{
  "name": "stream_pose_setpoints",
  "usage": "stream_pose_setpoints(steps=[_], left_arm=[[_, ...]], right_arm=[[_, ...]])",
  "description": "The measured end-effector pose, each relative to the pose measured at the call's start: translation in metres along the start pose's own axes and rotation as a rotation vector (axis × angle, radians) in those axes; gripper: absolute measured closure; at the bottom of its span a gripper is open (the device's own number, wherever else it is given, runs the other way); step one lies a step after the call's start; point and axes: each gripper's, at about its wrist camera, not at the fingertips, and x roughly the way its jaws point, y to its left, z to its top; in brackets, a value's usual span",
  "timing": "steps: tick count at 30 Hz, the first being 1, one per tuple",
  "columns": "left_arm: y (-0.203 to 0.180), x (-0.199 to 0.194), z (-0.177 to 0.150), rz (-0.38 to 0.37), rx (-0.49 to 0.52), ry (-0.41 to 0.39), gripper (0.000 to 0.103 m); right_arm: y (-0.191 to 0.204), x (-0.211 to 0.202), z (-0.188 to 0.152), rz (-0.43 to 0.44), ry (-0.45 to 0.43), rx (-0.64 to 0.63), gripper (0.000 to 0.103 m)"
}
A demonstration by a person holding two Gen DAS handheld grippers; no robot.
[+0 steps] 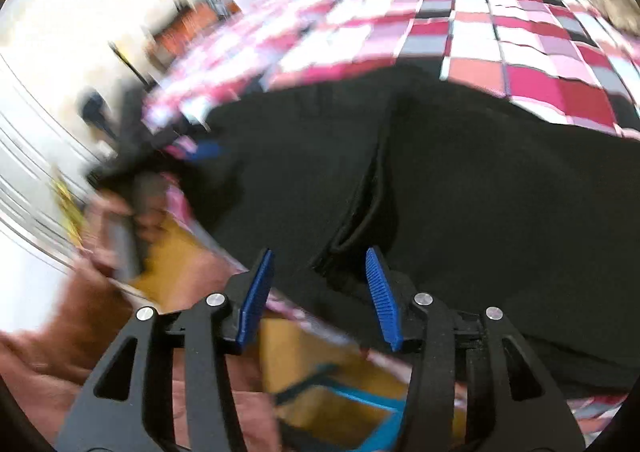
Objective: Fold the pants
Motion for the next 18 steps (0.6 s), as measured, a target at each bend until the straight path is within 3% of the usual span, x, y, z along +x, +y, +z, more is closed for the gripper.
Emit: stream_pose_setpoints(steps=[3,7,9,12,14,15,16,18], left_arm=[[-0.002,0.001,-0.001,0.009,0.006,0.003,0.005],[-0.006,0.002,-0.001,0.028,0.016,0.004,0.005],[-0.007,0.003,-0.002,0.039,0.022,0.002,0.005],[-0.008,0.003,-0.003,0.047,0.025,-0.001,0.005],[-0.009,0.004,-0.003,0.046,0.024,0.000,0.005],[-0.009,0.004,-0.003,0.046,0.023,0.001,0.005],[-0.009,0.004,-0.003,0.048,0.022,0.002,0.005],[-0.009,0.004,-0.003,0.052,0.018,0.004,0.005]], right_arm=[[-0.046,-0.064,0.007,0.011,-0.134,0.099,0.034],[-0.154,-0.126,0.014,-0.133,-0.268,0.300,0.032],[-0.203,-0.125,0.014,-0.146,-0.247,0.398,0.032],[-0.259,-0.106,0.012,-0.069,-0.218,0.522,0.032],[-0.278,-0.089,0.013,0.075,-0.201,0.572,0.032],[-0.280,-0.082,0.016,0.107,-0.192,0.570,0.040],[-0.282,-0.078,0.021,0.117,-0.184,0.562,0.065],[-0.282,-0.073,0.027,0.090,-0.159,0.540,0.078]])
